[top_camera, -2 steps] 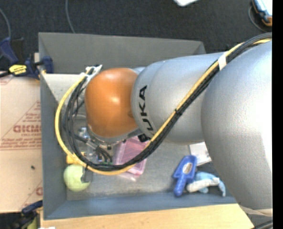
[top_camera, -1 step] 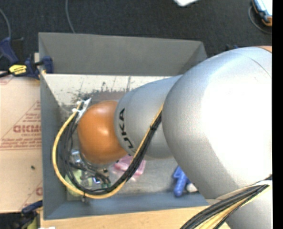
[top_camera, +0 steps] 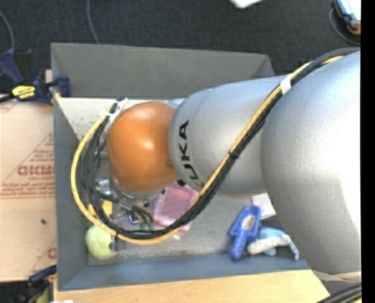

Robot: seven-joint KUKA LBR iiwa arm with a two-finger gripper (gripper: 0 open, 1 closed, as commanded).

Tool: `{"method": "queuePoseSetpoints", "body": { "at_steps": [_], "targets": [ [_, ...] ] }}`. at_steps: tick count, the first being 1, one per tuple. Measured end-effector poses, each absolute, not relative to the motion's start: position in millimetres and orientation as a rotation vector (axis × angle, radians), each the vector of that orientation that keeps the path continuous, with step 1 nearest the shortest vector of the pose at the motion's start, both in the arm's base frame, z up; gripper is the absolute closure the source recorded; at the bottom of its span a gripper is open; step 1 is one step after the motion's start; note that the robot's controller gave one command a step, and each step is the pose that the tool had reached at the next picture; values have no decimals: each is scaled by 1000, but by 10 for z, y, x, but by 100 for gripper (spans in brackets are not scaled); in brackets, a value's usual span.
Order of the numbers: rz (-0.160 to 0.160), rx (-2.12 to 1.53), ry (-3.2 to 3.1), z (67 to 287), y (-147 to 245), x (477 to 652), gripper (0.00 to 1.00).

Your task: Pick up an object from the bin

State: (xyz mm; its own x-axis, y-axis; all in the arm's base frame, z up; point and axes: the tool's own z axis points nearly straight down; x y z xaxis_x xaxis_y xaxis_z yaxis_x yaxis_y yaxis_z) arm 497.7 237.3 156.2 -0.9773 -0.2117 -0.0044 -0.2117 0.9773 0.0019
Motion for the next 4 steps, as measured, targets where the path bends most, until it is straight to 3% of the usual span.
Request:
{"method": "queuePoseSetpoints", "body": {
  "at_steps": [1,2,3,4],
  "targets": [
    [12,-348,3111,736,2346,4928,0],
    [6,-702,3053,704,2391,4959,0],
    [13,-349,3112,738,2334,4937,100],
    [13,-348,3112,738,2335,4937,100]
  ]
}}
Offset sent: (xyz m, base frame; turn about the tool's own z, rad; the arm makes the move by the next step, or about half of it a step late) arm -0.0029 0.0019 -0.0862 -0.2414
